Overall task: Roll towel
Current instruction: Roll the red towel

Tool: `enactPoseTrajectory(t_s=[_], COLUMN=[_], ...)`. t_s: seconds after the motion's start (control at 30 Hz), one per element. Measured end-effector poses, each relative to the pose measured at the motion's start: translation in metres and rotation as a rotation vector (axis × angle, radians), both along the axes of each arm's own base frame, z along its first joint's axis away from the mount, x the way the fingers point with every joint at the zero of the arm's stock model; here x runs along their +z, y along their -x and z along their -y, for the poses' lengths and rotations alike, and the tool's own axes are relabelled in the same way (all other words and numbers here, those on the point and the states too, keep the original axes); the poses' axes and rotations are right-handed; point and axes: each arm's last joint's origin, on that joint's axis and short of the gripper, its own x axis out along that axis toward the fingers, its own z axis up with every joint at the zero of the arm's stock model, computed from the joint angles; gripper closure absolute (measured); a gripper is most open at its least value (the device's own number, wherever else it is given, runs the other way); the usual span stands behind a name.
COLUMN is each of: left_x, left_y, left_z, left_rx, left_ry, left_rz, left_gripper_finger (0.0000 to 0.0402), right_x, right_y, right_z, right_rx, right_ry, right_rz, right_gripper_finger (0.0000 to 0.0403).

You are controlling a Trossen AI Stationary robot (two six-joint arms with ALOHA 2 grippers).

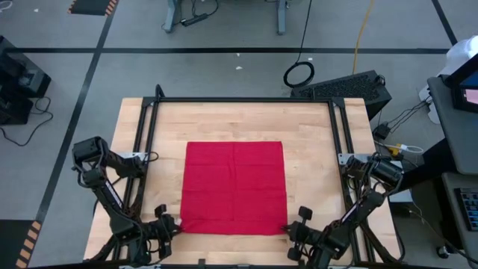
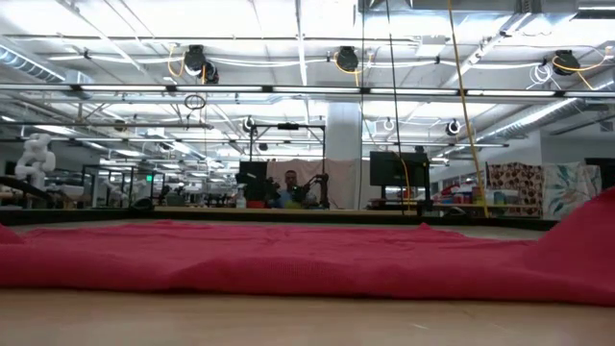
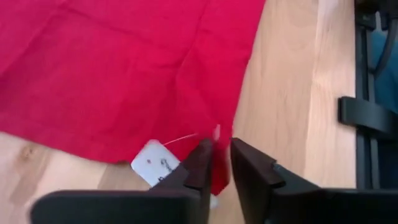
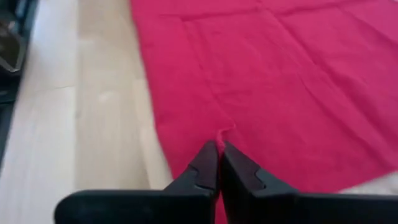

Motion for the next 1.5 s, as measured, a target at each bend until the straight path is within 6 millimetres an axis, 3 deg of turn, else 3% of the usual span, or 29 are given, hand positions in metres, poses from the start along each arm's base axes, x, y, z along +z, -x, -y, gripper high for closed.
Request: enactPoseTrajectory(t_s=[0.23,0.37,0.57,0.83,1.07,1.5], left_x=[0.0,-0.001,-0.003,-0.005,-0.017,-0.009], left_y=[0.013,0.016,0.019,0.011,0.009,0.007], left_z=[0.005,0.0,-0.01,-0.023,-0.022,0.007], left_rx=[-0.03,0.013,0.145,0.18,0.115,-0.19], left_ry=[0.01,-0.019,-0.03,-0.113,-0.038,0.023], left_rz=[-0.001,-0.006,0.0,-0.066,-0.124,0.01], left_gripper_finger=[0.0249,0.0228,0.0227,0.0227,0.0227,0.0226], right_x=[0.019,0.026,0.029,0.028,0.028,0.028], right_y=[-0.009,-0.013,-0.014,-0.013,-0.012,-0.012], right_z=[-0.015,-0.02,-0.022,-0.02,-0.019,-0.019], right_rx=[0.123,0.169,0.186,0.188,0.188,0.188], right_ry=[0.094,0.128,0.143,0.166,0.176,0.18], right_rz=[-0.01,-0.012,-0.016,-0.034,-0.041,-0.045], right_gripper_finger=[0.0402,0.0402,0.0402,0.0403,0.0403,0.0402])
